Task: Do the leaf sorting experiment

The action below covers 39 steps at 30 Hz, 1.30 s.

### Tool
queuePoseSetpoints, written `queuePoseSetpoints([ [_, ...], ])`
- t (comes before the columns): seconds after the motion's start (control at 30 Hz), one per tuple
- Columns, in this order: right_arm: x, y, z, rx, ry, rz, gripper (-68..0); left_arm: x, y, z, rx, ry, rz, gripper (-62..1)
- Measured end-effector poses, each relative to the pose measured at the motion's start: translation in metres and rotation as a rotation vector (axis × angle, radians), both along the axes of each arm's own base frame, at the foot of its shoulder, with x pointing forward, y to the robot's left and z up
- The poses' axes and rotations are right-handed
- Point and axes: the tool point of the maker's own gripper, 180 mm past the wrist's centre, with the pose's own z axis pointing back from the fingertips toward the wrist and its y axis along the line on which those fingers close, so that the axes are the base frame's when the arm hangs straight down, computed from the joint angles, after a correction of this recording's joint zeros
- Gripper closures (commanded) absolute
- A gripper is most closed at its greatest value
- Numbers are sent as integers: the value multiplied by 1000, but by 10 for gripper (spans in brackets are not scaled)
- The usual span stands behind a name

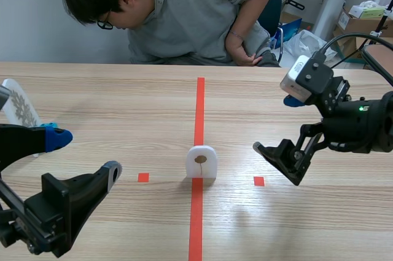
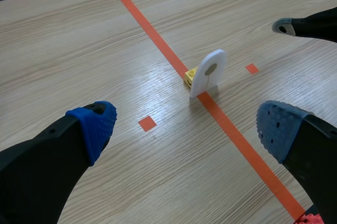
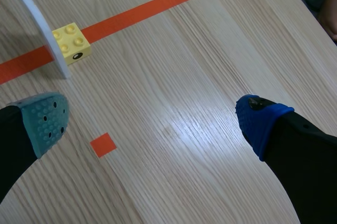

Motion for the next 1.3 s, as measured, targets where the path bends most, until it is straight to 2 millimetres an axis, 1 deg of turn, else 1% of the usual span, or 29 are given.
queuePoseSetpoints([
  [0.2, -1, 22, -19, -59, 1, 100, -679, 1, -1, 2, -17, -7, 15, -566],
  [0.4, -8, 52, -34, -78, -1, 192, -679, 1, -1, 2, -27, -7, 25, -566],
  [0.5, -9, 66, -38, -67, -2, 221, -674, 0, -1, 1, -28, -3, 27, -566],
  [0.7, -11, 83, -50, -68, 15, 239, -674, -1, -2, 1, -39, 1, 35, -566],
  [0.83, -14, 95, -57, -77, 15, 273, -647, -1, -2, 1, -39, 1, 35, -566],
  [0.9, -15, 101, -58, -70, 20, 281, -635, -1, -2, 1, -39, 0, 35, -566],
  [1.03, -16, 114, -60, -58, 25, 298, -633, -1, -2, 1, -40, -2, 35, -566],
  [1.17, -19, 119, -66, -58, 35, 300, -633, -1, -2, 1, -40, -2, 35, -566],
  [1.3, -24, 119, -77, -73, 53, 298, -633, -1, -2, 1, -40, -2, 35, -566],
])
